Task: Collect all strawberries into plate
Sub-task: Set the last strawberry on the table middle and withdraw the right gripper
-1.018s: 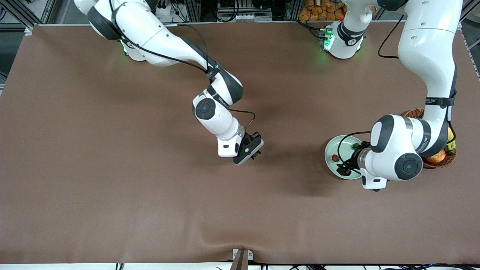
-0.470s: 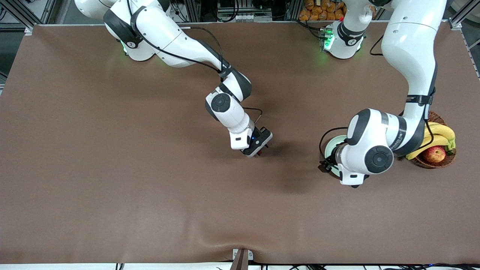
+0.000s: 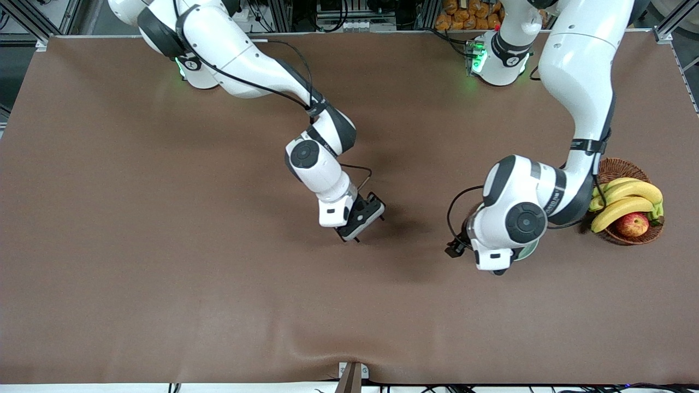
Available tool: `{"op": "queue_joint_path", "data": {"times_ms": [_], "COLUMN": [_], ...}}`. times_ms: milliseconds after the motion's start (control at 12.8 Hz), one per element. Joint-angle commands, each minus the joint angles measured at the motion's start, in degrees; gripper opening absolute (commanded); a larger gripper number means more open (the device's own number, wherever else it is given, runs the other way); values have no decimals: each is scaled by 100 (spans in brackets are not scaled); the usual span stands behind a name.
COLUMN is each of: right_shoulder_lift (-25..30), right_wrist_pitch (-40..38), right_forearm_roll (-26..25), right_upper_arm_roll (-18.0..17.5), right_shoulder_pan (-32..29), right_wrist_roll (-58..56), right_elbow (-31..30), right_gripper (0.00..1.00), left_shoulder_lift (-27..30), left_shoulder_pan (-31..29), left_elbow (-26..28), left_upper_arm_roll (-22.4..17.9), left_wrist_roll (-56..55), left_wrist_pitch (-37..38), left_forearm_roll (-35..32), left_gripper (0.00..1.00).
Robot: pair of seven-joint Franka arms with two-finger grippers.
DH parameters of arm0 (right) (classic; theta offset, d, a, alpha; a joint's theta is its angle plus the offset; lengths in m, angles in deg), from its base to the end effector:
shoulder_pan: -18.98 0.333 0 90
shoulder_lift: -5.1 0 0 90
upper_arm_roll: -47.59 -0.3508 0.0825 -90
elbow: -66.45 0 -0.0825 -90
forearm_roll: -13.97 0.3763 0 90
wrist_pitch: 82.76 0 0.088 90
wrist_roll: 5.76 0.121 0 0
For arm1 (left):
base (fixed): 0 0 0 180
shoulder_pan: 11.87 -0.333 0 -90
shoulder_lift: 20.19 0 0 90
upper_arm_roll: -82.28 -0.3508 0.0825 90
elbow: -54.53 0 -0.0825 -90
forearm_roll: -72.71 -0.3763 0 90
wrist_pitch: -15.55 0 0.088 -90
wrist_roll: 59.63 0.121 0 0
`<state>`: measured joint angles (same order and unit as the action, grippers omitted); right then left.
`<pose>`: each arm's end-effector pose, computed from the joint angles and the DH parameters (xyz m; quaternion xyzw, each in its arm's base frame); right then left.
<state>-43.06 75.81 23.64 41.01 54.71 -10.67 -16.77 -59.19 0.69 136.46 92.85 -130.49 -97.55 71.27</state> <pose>0.6012 0.5074 0.2532 -0.9218 -0.2967 -0.1946 0.1560 0.6735 -0.2574 0.3052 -0.9072 -0.4132 0.0777 0.0133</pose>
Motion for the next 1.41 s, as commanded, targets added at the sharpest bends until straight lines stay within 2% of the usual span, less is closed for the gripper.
{"op": "queue_joint_path", "data": {"times_ms": [0,157,313,783,1018,1174,1331], "right_shoulder_lift": [1042,1719,2273,3793,4279,4324,4271], "right_wrist_pitch": [-29,-98,-562,-3978,-5464,-6326,-6943], "right_forearm_roll": [-45,-45,-45,-123,-712,-844,-1107], "right_upper_arm_roll": [-55,-55,-55,6,700,841,851], "right_shoulder_pan": [-391,-760,-1172,-2816,-2923,-3081,-3222], "right_wrist_roll": [104,60,51,69,34,34,34], "right_elbow": [-1316,-2098,-2549,-2551,-2121,-1508,-691], "right_gripper": [100,100,100,100,100,100,100], "left_shoulder_lift": [-108,-213,-354,-512,-521,-521,-521], "left_shoulder_pan": [387,616,783,1213,1355,1512,1592], "left_elbow": [-55,-46,-38,15,50,85,147], "left_upper_arm_roll": [-11,-20,-20,-46,-55,-108,-108], "left_wrist_roll": [-750,-1156,-1210,-2473,-3431,-4020,-4687], "left_wrist_pitch": [-518,-932,-986,-1215,-1215,-1215,-1215], "left_forearm_roll": [37,388,416,451,416,355,-4], "left_gripper": [100,100,100,100,100,100,100]}}
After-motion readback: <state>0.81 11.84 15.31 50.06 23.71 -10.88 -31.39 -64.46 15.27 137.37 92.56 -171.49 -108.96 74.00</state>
